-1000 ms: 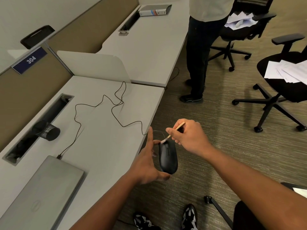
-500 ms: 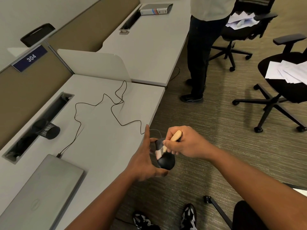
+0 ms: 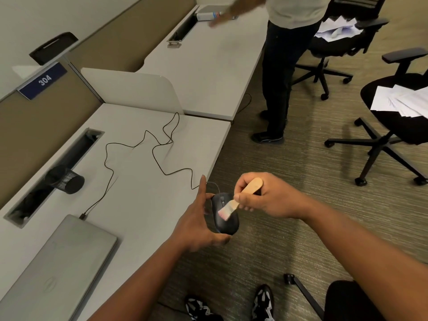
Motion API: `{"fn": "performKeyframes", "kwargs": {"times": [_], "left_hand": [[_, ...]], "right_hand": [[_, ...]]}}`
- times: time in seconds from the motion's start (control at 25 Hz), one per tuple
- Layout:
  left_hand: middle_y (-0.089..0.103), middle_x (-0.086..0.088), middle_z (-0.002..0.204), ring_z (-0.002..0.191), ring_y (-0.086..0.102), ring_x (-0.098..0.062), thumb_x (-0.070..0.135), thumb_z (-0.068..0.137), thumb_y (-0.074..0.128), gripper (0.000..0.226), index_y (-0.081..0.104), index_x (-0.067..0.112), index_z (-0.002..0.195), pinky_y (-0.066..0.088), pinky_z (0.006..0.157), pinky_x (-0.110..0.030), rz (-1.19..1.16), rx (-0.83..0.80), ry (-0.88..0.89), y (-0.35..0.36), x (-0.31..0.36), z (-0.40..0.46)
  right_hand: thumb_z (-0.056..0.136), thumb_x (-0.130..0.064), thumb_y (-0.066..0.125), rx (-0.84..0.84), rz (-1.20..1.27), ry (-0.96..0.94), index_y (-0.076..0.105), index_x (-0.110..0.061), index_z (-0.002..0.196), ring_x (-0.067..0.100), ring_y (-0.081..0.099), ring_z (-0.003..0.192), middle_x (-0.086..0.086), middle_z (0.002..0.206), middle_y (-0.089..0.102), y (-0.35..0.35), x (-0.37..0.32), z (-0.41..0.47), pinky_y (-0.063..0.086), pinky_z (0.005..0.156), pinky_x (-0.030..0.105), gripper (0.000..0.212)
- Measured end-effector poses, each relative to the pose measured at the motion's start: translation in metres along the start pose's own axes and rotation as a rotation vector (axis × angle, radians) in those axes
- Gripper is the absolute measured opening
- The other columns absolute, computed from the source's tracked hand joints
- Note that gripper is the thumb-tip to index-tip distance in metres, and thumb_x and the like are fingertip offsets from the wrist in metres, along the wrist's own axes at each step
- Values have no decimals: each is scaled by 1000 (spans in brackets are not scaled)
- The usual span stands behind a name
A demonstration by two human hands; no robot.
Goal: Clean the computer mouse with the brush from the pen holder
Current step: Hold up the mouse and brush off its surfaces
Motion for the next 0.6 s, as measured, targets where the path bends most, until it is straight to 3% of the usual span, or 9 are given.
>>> {"fn": "performKeyframes", "kwargs": {"times": [0.16,0.4,0.6], "left_hand": [[48,14,162,134,62,-18,65,51,97,160,-24,67,156,59,103,-43,37,5,-7,1,3,0],[43,16,167,143,55,-15,68,57,96,152,-17,68,158,56,110,-44,67,-4,-2,2,1,-3],[47,19,162,139,57,-11,73,56,92,148,-14,67,159,58,108,-43,81,31,4,3,5,-3]], "right_hand": [[99,-33,71,-86,-88,-11,71,-33,92,0,59,70,-15,80,69,23,0,2,47,65,28,7],[99,-30,70,-205,-186,8,71,-30,93,0,57,73,-14,82,67,21,-7,-1,49,68,30,7],[100,-29,70,-217,-215,10,72,-27,95,-3,59,74,-21,80,65,11,-9,-2,45,67,19,6]]}}
Point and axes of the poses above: each hand's wrist, its own z-axis towards the middle knuckle, its own y-axis out of the palm, x = y × z, the point moved 3 cm from there along z, towards the middle knuckle
